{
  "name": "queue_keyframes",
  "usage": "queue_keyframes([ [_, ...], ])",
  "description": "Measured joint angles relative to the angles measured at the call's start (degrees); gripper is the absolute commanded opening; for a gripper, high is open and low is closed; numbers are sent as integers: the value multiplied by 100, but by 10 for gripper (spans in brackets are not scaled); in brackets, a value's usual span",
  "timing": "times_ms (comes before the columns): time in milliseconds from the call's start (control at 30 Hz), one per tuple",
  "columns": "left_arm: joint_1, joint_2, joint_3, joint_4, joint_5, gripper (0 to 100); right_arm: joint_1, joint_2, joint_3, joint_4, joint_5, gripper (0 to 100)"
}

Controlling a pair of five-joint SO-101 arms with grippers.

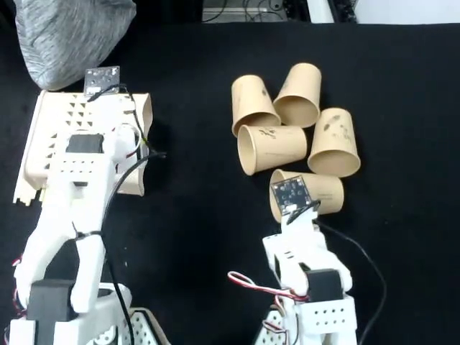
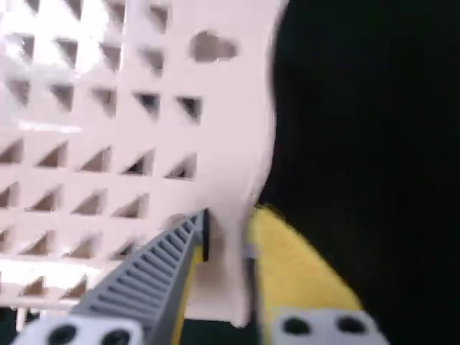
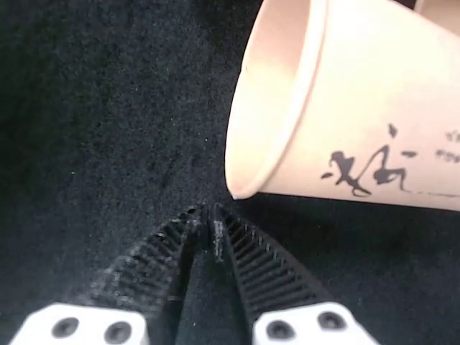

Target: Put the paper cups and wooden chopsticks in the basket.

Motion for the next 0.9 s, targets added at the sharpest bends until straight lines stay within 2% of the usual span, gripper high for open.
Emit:
queue_keyframes([
  [100,26,-79,18,-9,-308,30,0,0,0,0,0,12],
  [367,18,-607,484,44,-387,28,0,0,0,0,0,12],
  [667,1037,-2277,519,1749,-1020,34,0,0,0,0,0,12],
  [733,1116,-2690,519,2057,-1064,88,0,0,0,0,0,12],
  [900,976,-3332,862,2330,-1345,339,0,0,0,0,0,12],
])
